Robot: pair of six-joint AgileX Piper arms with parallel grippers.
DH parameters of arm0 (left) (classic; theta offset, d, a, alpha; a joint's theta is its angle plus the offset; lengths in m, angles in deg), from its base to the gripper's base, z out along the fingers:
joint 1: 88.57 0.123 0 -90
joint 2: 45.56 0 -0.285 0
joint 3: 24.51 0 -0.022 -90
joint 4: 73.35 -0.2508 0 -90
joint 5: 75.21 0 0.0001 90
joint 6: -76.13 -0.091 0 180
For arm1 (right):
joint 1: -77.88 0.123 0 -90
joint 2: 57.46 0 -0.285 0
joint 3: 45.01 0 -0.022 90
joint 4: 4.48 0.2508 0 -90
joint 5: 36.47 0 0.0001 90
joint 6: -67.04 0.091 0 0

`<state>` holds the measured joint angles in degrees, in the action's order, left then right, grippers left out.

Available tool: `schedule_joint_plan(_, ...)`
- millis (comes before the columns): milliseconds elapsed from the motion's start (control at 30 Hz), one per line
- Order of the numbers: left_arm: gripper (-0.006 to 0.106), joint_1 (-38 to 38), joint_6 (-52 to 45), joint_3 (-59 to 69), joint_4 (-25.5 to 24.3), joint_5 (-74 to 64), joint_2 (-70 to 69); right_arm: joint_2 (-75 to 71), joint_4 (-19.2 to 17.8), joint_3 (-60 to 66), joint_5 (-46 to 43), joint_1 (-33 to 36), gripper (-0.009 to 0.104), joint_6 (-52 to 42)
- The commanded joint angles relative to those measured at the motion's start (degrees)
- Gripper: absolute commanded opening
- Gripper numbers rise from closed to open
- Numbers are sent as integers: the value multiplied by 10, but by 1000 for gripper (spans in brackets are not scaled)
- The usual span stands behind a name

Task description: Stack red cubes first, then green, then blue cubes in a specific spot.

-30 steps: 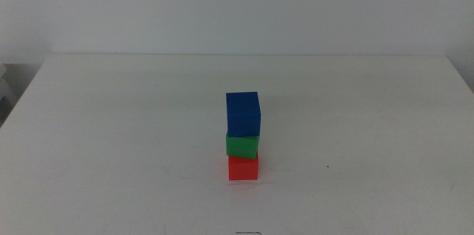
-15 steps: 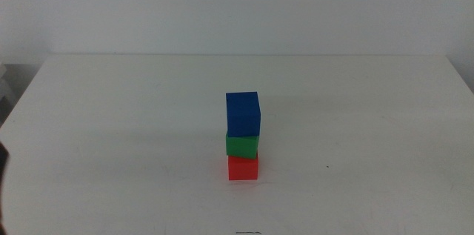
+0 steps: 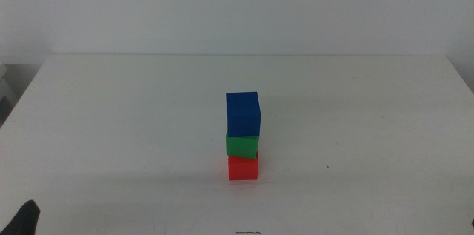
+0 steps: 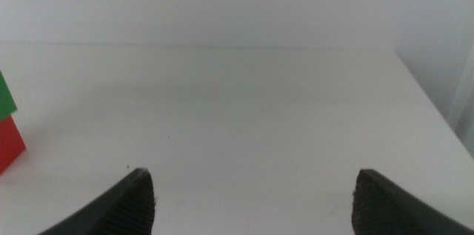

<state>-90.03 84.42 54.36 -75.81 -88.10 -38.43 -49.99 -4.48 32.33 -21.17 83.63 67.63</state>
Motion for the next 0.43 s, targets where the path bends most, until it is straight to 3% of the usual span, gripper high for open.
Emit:
schedule_joint_plan(0,94,0,5,-1,0,51,-12,-1,-7,-4,-40,-4,68,-6)
schedule_joint_plan(400,94,0,5,-2,-13,53,-12,-16,-7,5,-39,-4,68,-6)
